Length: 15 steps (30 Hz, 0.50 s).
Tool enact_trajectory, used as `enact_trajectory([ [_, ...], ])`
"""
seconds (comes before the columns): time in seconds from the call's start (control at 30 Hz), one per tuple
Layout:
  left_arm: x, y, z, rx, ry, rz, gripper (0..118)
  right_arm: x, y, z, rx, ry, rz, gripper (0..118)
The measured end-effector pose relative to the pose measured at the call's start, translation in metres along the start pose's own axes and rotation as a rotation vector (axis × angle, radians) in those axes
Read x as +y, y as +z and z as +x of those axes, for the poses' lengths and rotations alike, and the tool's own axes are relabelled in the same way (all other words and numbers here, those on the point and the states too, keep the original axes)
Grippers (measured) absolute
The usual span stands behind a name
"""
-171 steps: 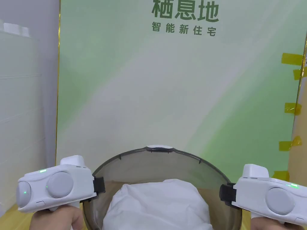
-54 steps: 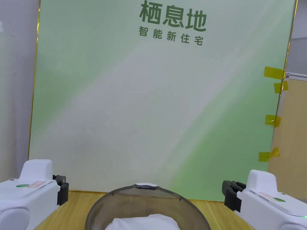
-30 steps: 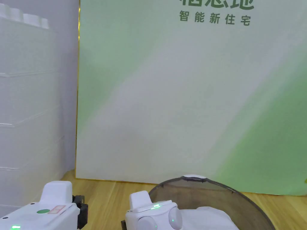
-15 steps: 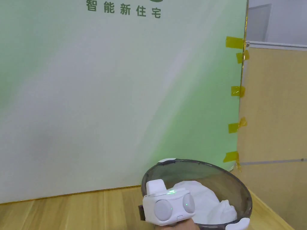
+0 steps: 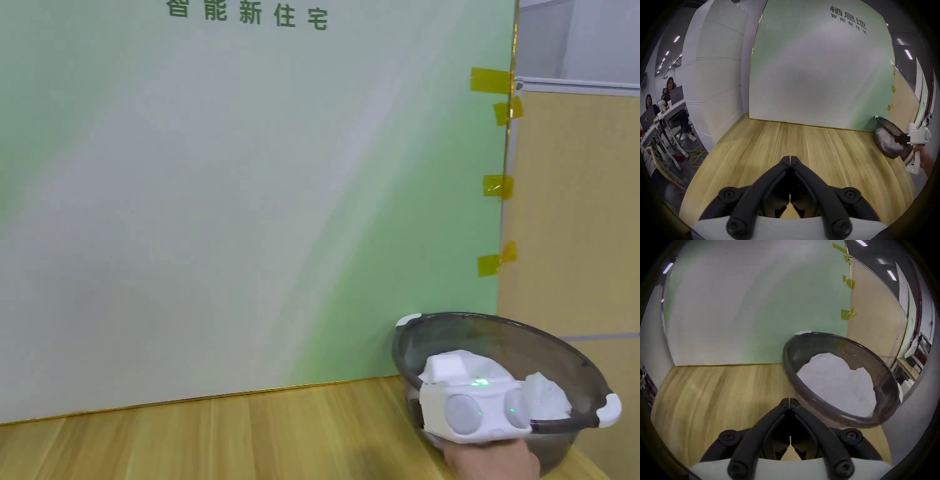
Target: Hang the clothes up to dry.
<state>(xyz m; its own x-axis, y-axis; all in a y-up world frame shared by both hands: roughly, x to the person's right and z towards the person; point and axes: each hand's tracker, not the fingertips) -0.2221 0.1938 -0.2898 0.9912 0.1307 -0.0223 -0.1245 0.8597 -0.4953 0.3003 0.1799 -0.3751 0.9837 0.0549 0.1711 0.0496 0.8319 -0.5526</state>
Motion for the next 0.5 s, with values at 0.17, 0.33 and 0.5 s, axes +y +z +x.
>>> enact_trajectory([
  [0.17, 0.005, 0.001, 0.001, 0.018, -0.02, 0.041, 1, -0.021, 0.082, -0.03, 0.207, 0.015, 0.217, 0],
  [0.33, 0.004, 0.001, 0.003, 0.026, -0.058, 0.087, 1, -0.048, 0.129, -0.029, 0.228, -0.004, 0.256, 0],
  [0.5, 0.008, 0.01, 0.032, -0.247, -0.124, 0.142, 1, -0.064, 0.135, -0.005, 0.184, -0.03, 0.207, 0],
])
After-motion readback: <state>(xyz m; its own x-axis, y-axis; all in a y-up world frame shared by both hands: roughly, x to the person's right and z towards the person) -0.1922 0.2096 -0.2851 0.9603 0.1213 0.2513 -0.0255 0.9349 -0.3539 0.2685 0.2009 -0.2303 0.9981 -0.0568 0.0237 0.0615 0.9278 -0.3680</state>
